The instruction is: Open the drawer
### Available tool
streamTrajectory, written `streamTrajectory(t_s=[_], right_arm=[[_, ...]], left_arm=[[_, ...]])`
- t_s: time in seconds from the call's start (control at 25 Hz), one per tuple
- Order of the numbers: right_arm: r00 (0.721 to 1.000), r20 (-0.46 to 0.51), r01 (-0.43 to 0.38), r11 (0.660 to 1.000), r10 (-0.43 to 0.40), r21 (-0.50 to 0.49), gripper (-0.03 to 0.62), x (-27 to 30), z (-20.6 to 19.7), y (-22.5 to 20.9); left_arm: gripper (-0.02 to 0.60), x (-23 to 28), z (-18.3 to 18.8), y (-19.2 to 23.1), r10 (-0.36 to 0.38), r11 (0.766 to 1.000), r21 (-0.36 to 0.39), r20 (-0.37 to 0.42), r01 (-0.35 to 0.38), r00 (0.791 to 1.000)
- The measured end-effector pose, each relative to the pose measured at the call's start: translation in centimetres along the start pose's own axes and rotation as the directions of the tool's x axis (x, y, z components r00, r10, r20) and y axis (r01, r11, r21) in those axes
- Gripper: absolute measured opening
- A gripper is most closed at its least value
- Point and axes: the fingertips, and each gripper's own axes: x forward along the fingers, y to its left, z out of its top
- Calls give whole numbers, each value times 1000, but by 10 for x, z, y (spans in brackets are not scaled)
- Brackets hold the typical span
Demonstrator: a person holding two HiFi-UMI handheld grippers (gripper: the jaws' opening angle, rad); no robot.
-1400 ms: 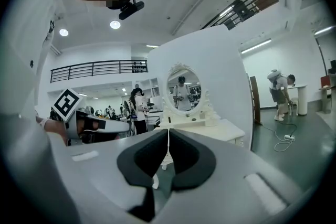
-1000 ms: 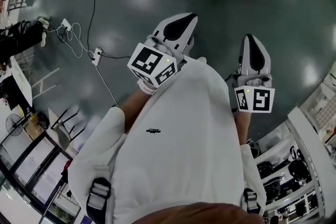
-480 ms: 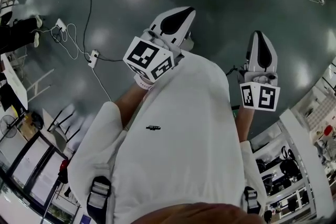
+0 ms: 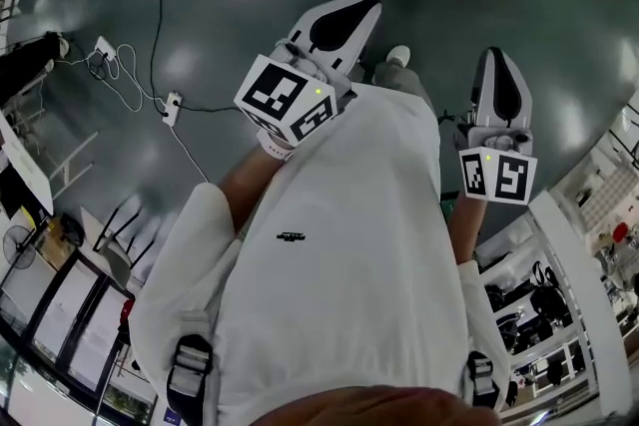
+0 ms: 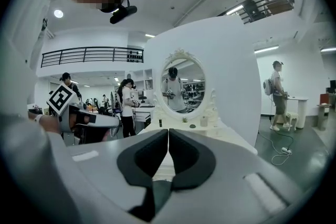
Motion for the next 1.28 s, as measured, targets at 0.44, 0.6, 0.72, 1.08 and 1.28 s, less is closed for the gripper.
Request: streamTrajectory(t_s=[0.44,0.6,0.72,1.08,1.28], right_arm=[[996,7,-88,996,88,4,12,18,-2,-36],[995,10,-98,995,98,0,11,23,-2,-54],[994,6,-105,994,105,-6,11,28,-3,-63],[990,-14,-140,990,139,-34,15,50,-7,-95],[986,-37,-162,986,161,-41,44,67,-17,-112]], left_arm=[[9,19,1,0,118,993,-5,23,-118,993],[9,35,2,-8,126,992,15,12,-126,992],[9,44,2,-12,124,992,29,4,-124,992],[9,88,-7,-15,124,986,122,-55,-117,991],[9,107,-12,-9,151,983,118,-67,-142,986]])
